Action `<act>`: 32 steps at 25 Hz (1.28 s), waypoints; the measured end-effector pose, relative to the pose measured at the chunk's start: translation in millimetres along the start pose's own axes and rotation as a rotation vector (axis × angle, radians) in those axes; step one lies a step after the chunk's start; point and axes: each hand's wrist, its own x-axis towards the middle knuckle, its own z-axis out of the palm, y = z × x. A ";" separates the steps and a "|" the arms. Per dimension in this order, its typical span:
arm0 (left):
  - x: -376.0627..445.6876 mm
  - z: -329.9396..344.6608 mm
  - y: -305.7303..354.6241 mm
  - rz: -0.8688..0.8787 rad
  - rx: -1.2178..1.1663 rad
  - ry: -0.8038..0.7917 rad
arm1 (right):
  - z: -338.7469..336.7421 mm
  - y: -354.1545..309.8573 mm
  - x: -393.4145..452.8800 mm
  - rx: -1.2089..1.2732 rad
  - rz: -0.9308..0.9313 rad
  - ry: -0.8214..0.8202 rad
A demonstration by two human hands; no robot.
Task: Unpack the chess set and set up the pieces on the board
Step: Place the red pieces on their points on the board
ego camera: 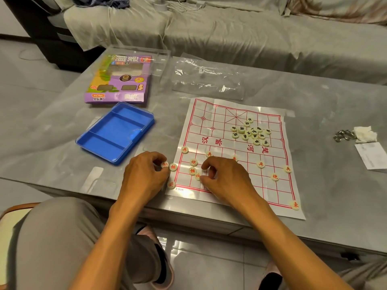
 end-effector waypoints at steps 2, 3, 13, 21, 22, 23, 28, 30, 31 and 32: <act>1.6 1.1 -2.6 -0.023 0.020 -0.002 | 1.6 2.1 -1.7 -0.031 -0.021 -0.009; 2.0 1.8 -3.0 -0.019 0.029 -0.010 | 1.4 2.8 -2.4 -0.036 -0.028 -0.014; 3.7 5.2 -4.8 0.010 0.044 -0.029 | 6.2 -7.7 7.6 -0.053 -0.032 -0.036; 4.4 5.5 -6.0 -0.025 0.043 -0.018 | 6.4 -2.6 3.7 -0.086 -0.008 0.008; 4.6 5.7 -6.4 -0.032 0.051 -0.009 | 8.6 -2.3 3.0 -0.094 -0.011 0.014; 5.1 6.0 -6.2 -0.034 0.057 -0.005 | 10.2 -2.5 2.7 -0.095 -0.015 0.017; -1.1 -6.2 2.5 0.129 0.006 -0.072 | 2.4 0.0 -1.6 -0.069 -0.043 0.051; -7.7 -11.5 6.4 0.246 0.012 -0.172 | -4.1 7.2 -8.6 -0.045 -0.028 0.078; -10.3 -12.5 7.7 0.292 0.038 -0.222 | -6.9 11.3 -13.3 -0.029 -0.022 0.082; -12.6 -12.3 9.6 0.330 0.064 -0.266 | -9.6 15.7 -18.8 -0.011 -0.015 0.080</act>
